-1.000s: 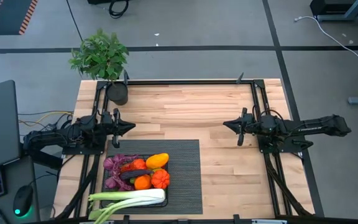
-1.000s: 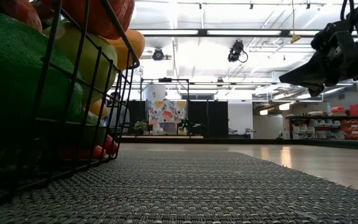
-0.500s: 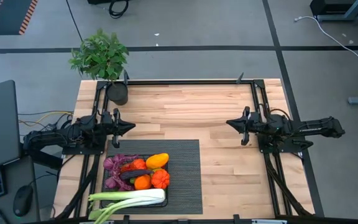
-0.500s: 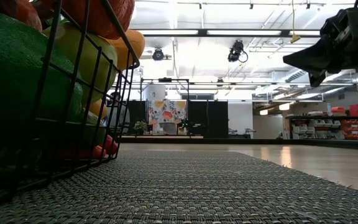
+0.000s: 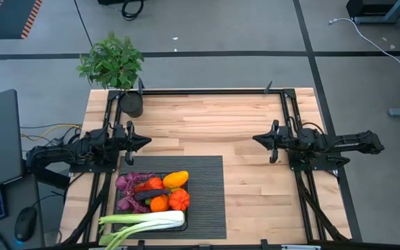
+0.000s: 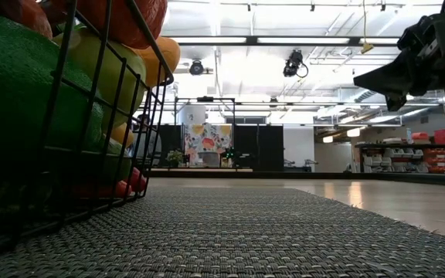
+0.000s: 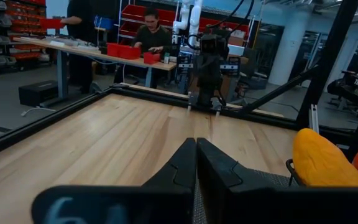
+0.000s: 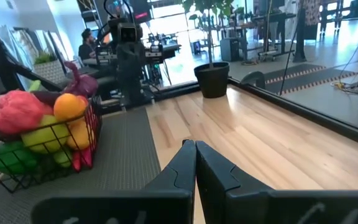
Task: Build produce basket
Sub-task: Return to Home Position
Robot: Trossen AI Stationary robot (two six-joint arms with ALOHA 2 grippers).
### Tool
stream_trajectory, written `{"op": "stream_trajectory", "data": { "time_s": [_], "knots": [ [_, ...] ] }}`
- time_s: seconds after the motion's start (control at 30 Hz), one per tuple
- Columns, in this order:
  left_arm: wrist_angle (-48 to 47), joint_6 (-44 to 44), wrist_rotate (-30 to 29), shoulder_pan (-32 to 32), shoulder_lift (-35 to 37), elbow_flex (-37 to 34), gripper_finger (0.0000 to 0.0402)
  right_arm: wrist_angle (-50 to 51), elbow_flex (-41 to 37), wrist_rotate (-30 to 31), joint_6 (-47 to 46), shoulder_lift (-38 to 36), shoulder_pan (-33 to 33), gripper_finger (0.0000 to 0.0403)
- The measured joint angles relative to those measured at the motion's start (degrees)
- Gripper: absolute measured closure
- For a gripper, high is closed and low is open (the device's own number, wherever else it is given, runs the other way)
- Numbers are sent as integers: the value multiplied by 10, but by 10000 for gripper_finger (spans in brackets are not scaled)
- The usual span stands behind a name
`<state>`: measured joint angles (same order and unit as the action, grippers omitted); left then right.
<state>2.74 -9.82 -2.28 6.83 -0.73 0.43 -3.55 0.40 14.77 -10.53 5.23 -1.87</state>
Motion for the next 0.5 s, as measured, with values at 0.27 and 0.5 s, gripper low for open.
{"op": "stream_trajectory", "data": {
  "time_s": [0.27,0.5],
  "knots": [
    [0,0,0,0,0,0,376,-7,0,0,0,0,0,386],
    [0,0,0,0,0,0,378,-8,0,0,0,0,0,386]
  ]
}}
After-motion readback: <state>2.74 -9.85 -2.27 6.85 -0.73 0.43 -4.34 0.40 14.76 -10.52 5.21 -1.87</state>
